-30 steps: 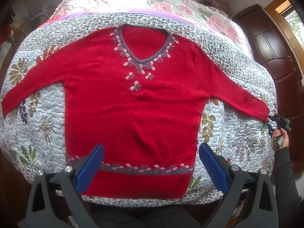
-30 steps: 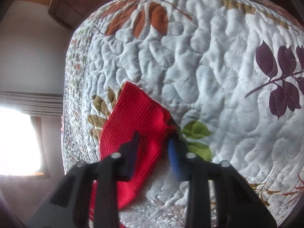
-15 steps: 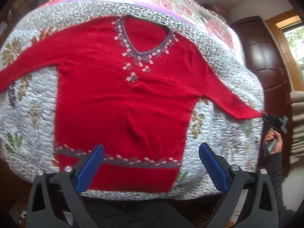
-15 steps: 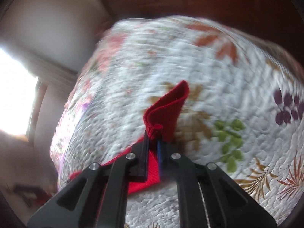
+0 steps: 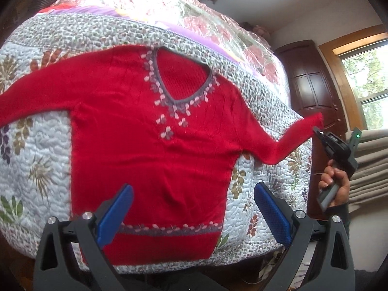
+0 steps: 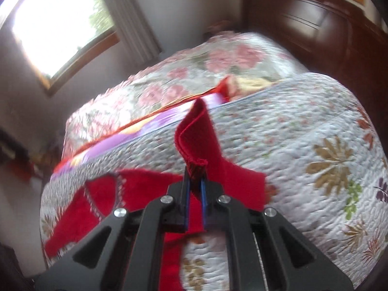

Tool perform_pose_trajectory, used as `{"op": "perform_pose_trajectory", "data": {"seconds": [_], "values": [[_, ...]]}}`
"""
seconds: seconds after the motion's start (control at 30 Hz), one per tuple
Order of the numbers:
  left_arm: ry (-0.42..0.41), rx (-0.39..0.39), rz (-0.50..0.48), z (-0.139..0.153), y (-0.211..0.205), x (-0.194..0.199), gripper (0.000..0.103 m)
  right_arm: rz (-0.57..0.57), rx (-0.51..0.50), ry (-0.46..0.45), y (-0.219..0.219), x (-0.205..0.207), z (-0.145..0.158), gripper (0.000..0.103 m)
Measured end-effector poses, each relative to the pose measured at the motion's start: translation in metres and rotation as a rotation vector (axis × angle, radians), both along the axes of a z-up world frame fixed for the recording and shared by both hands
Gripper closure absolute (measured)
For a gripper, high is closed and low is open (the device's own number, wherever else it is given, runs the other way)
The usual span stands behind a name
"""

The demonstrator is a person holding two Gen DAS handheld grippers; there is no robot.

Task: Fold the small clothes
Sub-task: 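Carry the sleeve across the sweater chest and release it with the right gripper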

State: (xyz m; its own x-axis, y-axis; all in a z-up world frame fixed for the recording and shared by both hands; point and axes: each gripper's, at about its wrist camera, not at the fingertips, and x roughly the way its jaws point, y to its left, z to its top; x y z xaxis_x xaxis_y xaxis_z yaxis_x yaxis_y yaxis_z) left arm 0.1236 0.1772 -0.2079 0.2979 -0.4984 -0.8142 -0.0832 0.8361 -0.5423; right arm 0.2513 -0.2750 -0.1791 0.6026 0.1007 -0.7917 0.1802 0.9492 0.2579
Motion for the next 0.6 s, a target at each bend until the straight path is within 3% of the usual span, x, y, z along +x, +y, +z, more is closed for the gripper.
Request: {"op": "perform_pose_trajectory", "data": {"seconds": [0.23,0.53,0.6], "values": [[-0.045,-0.053,-0.051,-0.001,0.017,0.040,0.004,0.134,-0.055,0.082,0.111,0.017,-0.046,0.097],[-0.033,-0.127,-0.192,-0.033,0.011,0.091,0.004,0.249,-0.187,0.260,0.232,0.020,-0.160,0.096],[-0.005,-0.159,-0.207,-0.050,0.008,0.104,0.004,0.267,-0.239,0.295,0.250,0.015,-0.183,0.088]]}}
